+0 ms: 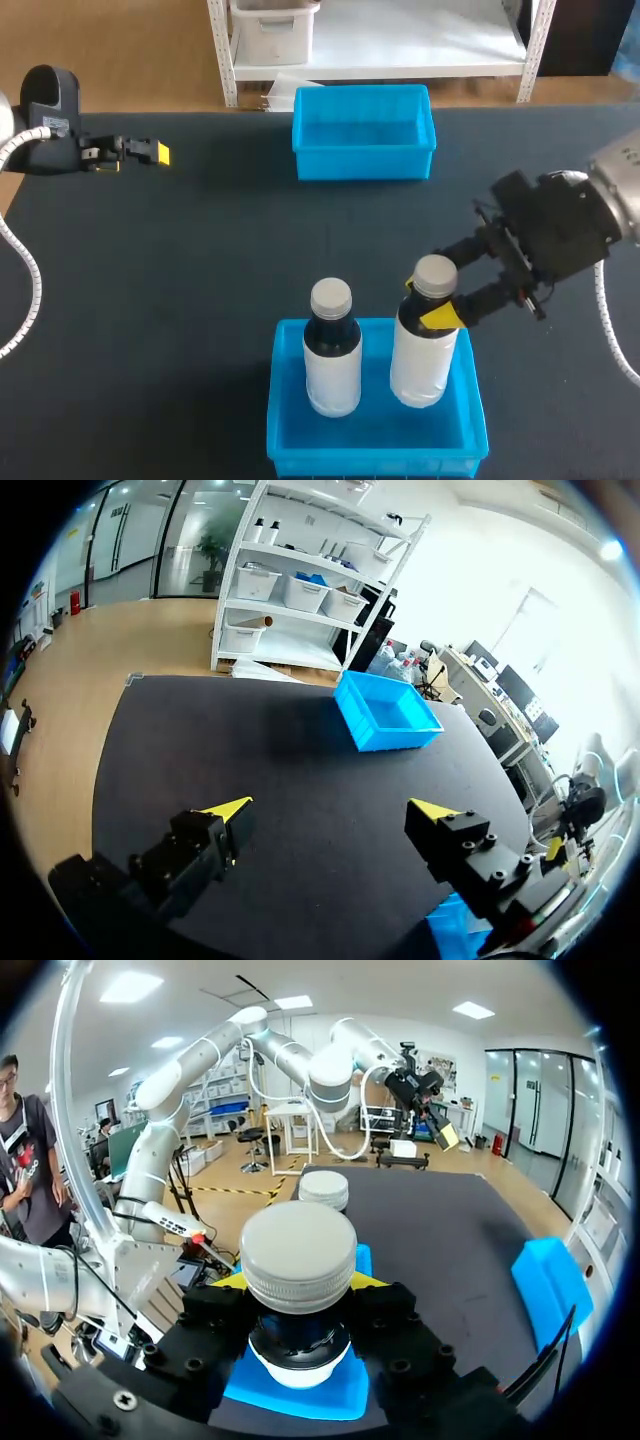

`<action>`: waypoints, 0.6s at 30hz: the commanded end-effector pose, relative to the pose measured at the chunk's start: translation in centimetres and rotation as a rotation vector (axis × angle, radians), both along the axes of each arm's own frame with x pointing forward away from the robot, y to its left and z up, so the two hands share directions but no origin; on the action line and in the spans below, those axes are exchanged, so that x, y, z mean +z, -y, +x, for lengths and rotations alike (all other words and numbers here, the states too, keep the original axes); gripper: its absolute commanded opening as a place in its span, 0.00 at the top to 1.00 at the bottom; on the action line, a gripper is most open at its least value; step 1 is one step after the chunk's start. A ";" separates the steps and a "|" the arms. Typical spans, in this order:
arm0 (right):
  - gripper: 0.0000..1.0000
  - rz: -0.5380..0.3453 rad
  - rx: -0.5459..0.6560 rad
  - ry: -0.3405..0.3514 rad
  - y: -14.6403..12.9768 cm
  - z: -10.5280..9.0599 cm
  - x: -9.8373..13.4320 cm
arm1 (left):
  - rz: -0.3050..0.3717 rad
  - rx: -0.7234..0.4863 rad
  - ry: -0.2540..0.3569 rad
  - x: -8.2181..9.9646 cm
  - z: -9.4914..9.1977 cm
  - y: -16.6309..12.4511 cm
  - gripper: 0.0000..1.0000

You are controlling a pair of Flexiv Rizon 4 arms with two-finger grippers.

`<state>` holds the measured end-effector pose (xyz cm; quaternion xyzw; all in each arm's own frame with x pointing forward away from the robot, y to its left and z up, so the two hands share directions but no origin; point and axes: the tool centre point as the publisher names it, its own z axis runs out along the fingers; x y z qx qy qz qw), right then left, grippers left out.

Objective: Pick up the bottle, and place it in the far bin if it is heavy, or in the near bin if it is light.

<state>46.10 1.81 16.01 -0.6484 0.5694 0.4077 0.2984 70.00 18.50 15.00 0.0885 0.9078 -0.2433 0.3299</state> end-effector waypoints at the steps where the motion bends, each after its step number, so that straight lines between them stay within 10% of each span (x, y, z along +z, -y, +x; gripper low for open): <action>1: 1.00 -0.006 0.009 -0.007 -0.5 0.6 -0.7 | 0.000 0.000 0.000 0.0 0.0 0.0 0.00; 18: 1.00 -0.027 0.009 0.008 -1.2 0.5 -2.0 | 0.000 0.000 0.000 0.0 0.0 0.0 0.00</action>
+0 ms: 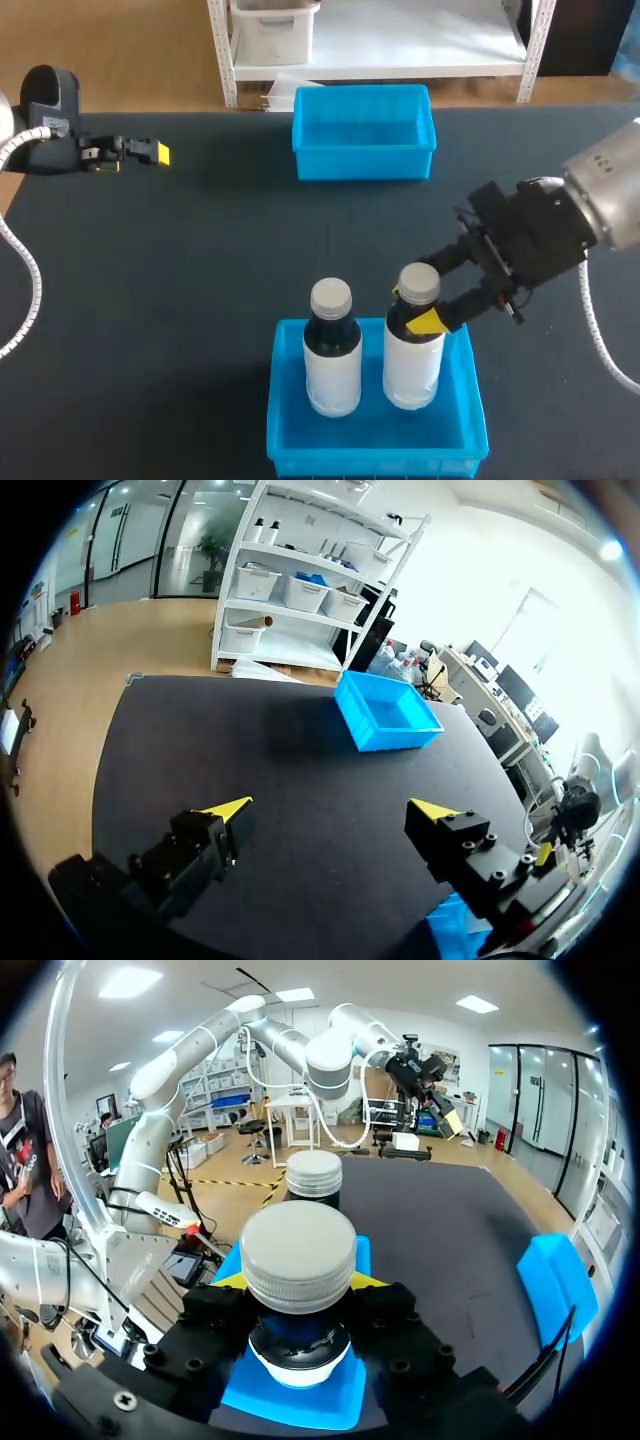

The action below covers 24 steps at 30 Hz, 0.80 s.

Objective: Pick up the bottle, and place it in the far bin if it is heavy, or in the near bin if it is light.

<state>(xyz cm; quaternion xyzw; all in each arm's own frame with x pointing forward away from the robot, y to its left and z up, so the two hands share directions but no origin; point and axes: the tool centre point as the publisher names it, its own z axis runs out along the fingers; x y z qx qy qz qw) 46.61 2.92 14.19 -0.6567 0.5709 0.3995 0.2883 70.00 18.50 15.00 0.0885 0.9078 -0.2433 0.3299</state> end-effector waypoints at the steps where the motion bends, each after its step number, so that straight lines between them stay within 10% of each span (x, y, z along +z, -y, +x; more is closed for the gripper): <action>1: 1.00 0.001 -0.002 0.003 -0.1 0.0 -0.2 | 0.000 0.000 0.000 0.0 0.0 0.0 0.00; 24: 0.84 0.016 -0.001 -0.008 -0.3 0.1 -1.1 | 0.000 0.000 0.000 0.0 0.0 0.0 0.00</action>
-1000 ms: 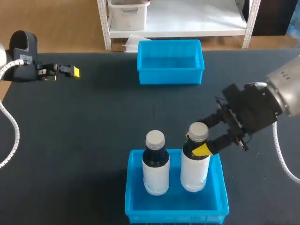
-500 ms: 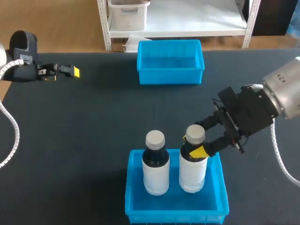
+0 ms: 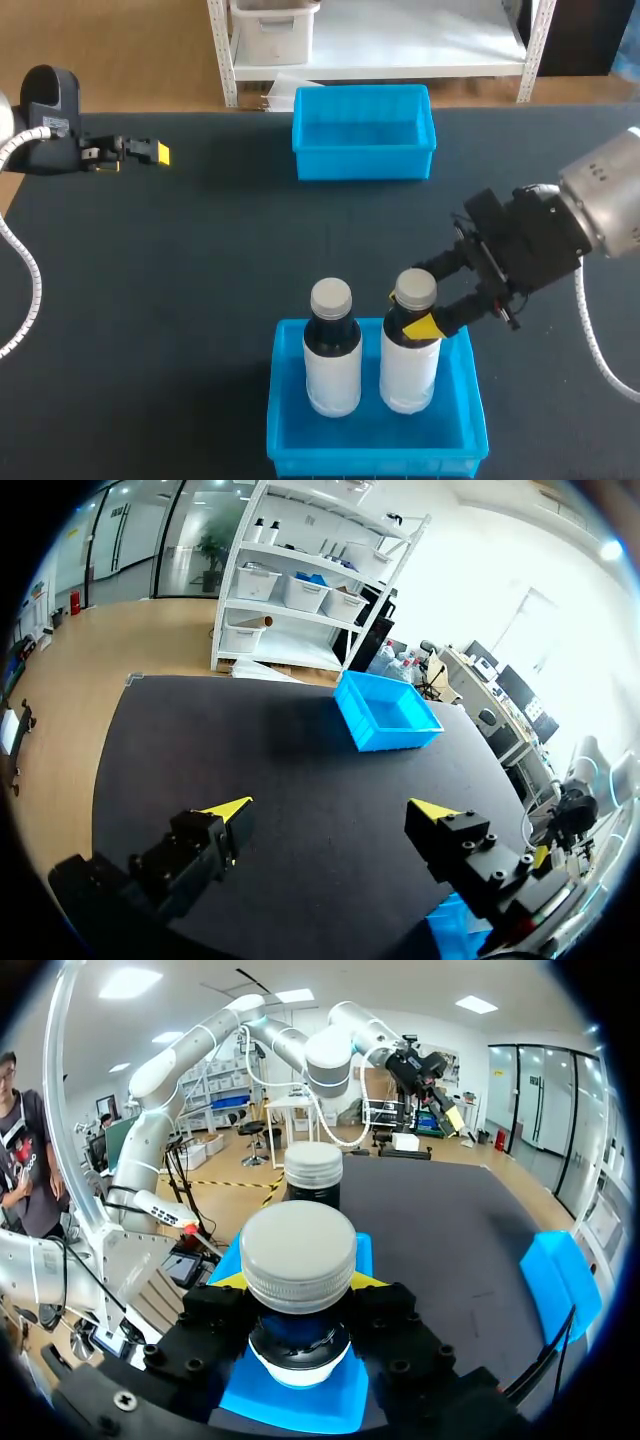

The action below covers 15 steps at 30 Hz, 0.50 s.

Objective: Pick up the bottle, and place it in the far bin if it is heavy, or in the near bin if it is light.

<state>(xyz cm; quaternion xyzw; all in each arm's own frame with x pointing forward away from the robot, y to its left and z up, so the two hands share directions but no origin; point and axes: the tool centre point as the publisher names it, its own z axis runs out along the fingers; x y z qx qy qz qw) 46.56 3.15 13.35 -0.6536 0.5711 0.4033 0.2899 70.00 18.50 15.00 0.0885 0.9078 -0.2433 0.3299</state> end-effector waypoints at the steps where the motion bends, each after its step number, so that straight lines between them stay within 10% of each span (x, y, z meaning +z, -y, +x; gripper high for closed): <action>1: 0.83 0.008 0.002 -0.002 -0.1 0.2 -0.3 | 0.000 0.000 0.000 0.0 0.0 0.0 0.00; 12: 0.64 0.004 -0.001 -0.010 0.0 0.2 -0.5 | 0.000 0.000 0.000 0.0 0.0 0.0 0.00; 14: 0.51 0.001 -0.001 -0.011 0.0 0.2 -0.5 | 0.000 0.000 0.000 0.0 0.0 0.0 0.00; 15: 0.06 0.000 -0.002 -0.012 0.0 0.2 -0.5 | 0.000 0.000 0.000 0.0 0.0 0.0 0.00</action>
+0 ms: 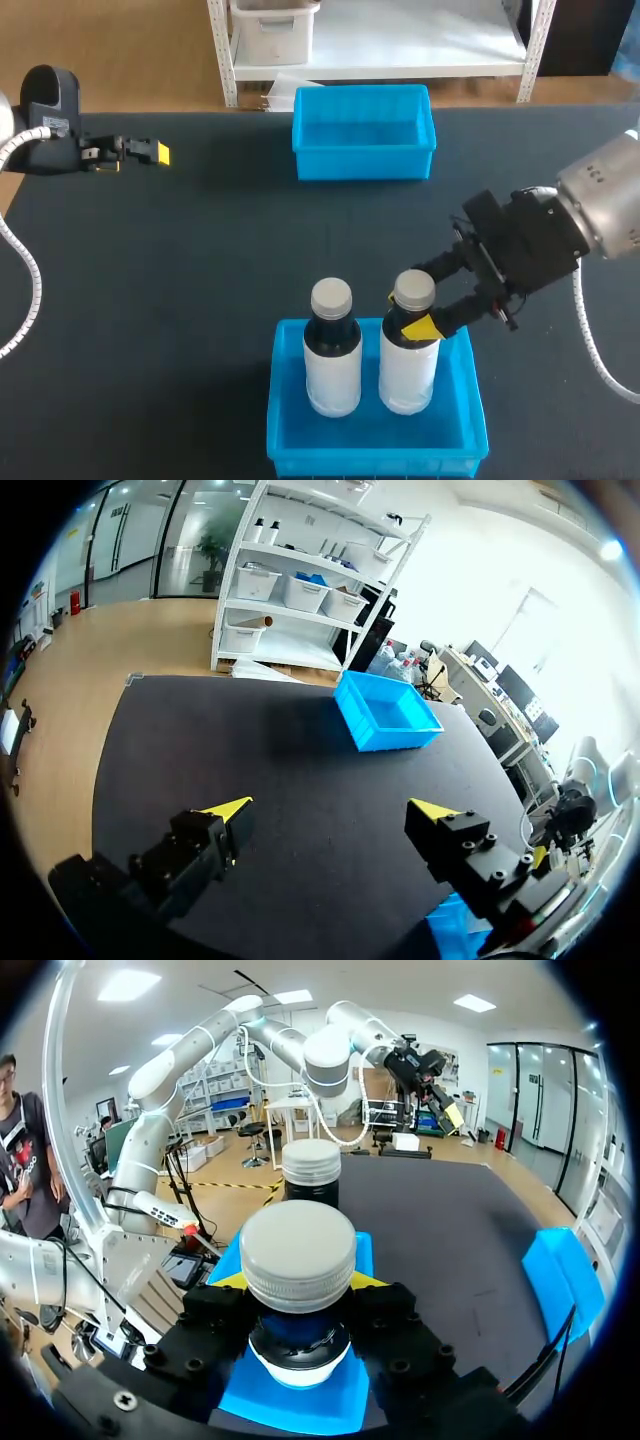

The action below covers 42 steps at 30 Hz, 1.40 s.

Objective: Pick up the bottle, and place it in the far bin if it is heavy, or in the near bin if it is light.

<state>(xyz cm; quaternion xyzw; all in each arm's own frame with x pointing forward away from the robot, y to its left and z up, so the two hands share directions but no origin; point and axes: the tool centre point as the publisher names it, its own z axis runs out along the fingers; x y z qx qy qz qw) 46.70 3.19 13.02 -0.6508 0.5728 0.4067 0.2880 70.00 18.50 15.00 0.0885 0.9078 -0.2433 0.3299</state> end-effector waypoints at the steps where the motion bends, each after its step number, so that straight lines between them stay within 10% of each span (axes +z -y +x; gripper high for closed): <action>1: 0.00 -0.003 0.000 -0.003 0.1 0.1 -0.2 | 0.000 0.000 0.000 0.0 0.0 0.0 0.00; 27: 0.00 -0.086 -0.202 0.020 7.6 2.4 2.5 | 0.000 0.000 0.000 0.0 0.0 0.0 0.00; 42: 0.00 -0.105 -0.277 0.039 9.3 10.8 3.1 | 0.000 0.000 0.000 0.0 0.0 0.0 0.00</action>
